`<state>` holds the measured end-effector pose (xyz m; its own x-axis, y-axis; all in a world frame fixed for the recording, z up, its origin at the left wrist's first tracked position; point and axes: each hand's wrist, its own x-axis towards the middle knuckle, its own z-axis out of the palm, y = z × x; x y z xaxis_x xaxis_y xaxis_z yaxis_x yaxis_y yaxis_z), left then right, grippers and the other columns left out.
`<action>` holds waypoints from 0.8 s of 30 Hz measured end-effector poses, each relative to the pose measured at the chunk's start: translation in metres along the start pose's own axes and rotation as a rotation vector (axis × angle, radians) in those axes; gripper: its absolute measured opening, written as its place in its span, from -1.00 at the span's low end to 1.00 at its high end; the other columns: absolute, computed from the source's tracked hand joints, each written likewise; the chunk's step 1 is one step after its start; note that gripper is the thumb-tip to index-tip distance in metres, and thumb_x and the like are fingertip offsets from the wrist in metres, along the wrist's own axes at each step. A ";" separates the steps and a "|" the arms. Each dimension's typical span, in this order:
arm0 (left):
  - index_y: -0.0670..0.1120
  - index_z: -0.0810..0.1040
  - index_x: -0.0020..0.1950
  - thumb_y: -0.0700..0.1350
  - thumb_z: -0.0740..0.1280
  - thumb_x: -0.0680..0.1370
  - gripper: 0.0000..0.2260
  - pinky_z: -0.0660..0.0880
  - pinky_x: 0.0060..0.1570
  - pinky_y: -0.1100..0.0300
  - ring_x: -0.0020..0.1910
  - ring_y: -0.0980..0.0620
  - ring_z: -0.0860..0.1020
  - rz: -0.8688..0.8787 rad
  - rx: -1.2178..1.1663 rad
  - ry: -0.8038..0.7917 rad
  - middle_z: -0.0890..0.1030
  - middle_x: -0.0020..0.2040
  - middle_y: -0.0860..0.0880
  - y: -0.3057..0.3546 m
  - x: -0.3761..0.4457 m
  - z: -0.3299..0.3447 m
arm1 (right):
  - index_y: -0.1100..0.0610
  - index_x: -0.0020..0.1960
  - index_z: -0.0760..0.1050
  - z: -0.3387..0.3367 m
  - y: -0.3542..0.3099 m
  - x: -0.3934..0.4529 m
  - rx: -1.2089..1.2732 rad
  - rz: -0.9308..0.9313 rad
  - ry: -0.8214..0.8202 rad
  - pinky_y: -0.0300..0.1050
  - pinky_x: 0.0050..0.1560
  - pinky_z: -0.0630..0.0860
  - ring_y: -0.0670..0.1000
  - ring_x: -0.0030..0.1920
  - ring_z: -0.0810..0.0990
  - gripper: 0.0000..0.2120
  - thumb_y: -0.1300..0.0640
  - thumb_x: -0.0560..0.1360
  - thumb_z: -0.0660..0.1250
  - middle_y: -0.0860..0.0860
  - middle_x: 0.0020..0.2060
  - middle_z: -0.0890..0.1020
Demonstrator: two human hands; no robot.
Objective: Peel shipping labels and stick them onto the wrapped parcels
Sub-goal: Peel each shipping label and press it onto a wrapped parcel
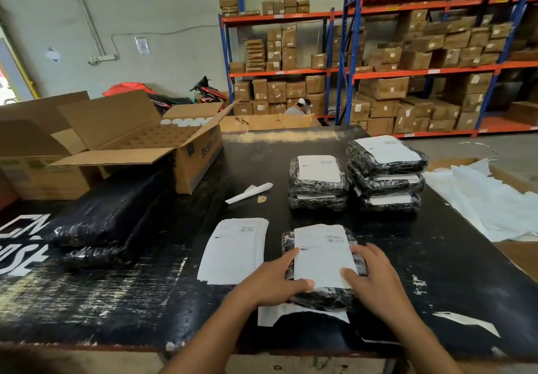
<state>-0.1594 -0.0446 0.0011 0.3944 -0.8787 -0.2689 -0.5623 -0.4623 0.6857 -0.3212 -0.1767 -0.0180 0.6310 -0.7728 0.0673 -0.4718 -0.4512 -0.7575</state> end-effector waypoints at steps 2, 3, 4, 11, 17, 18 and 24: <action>0.14 0.17 0.53 0.16 0.31 0.52 -0.39 0.38 0.25 0.21 0.33 0.03 0.44 -0.005 0.044 0.013 0.36 0.47 0.05 0.001 0.003 -0.012 | 0.10 0.32 0.41 0.000 -0.010 0.014 -0.014 -0.050 0.049 -0.10 0.32 0.28 0.04 0.43 0.27 -0.60 0.13 0.50 0.34 0.06 0.46 0.26; 0.15 0.28 0.48 0.16 0.32 0.51 -0.44 0.40 0.26 0.19 0.28 0.04 0.47 0.001 0.071 0.028 0.43 0.42 0.03 0.001 0.006 -0.019 | 0.10 0.29 0.43 0.001 -0.016 0.022 -0.008 -0.079 0.066 -0.11 0.29 0.29 0.03 0.40 0.31 -0.63 0.13 0.50 0.35 0.04 0.42 0.31; 0.14 0.38 0.42 0.16 0.33 0.51 -0.52 0.44 0.21 0.18 0.18 0.05 0.54 0.009 0.071 0.044 0.52 0.32 0.00 0.000 0.010 -0.025 | 0.09 0.26 0.45 0.002 -0.021 0.030 0.004 -0.111 0.063 -0.14 0.25 0.31 0.01 0.36 0.36 -0.67 0.12 0.50 0.35 0.01 0.36 0.37; -0.01 0.57 0.21 -0.03 0.39 0.52 -0.73 0.54 -0.07 0.23 -0.10 0.10 0.60 -0.036 0.003 0.520 0.64 -0.03 0.04 -0.025 0.033 -0.079 | 0.04 -0.03 0.54 0.028 -0.079 0.086 0.012 -0.256 -0.233 -0.16 -0.10 0.53 -0.05 -0.10 0.61 -0.90 0.05 0.48 0.36 -0.07 -0.14 0.61; -0.04 0.49 0.26 0.02 0.37 0.50 -0.65 0.49 0.10 0.14 0.15 -0.02 0.54 -0.291 0.136 0.500 0.57 0.22 -0.03 -0.073 0.039 -0.104 | 0.21 -0.19 0.56 0.056 -0.122 0.124 -0.394 -0.288 -0.472 -0.02 -0.24 0.55 0.12 -0.22 0.64 -0.60 -0.15 0.47 0.29 0.12 -0.24 0.65; -0.05 0.49 0.23 0.03 0.36 0.51 -0.67 0.49 0.07 0.13 0.13 -0.02 0.54 -0.311 0.114 0.448 0.57 0.20 -0.04 -0.079 0.039 -0.105 | 0.20 -0.27 0.49 0.064 -0.125 0.128 -0.443 -0.280 -0.477 -0.07 -0.31 0.47 0.12 -0.28 0.59 -0.57 -0.18 0.48 0.27 0.11 -0.30 0.60; -0.05 0.57 0.12 0.03 0.34 0.52 -0.76 0.52 0.00 0.17 0.06 0.02 0.59 -0.251 0.027 0.346 0.62 0.12 0.00 -0.102 0.043 -0.114 | 0.08 0.13 0.48 0.106 -0.129 0.132 -0.585 -0.177 -0.491 -0.08 -0.04 0.46 0.08 0.11 0.57 -0.49 -0.31 0.42 0.25 0.03 0.10 0.59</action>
<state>-0.0019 -0.0218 -0.0031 0.7394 -0.6489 -0.1798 -0.4345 -0.6638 0.6087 -0.1124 -0.1731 0.0195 0.8629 -0.4433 -0.2428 -0.5004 -0.8166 -0.2876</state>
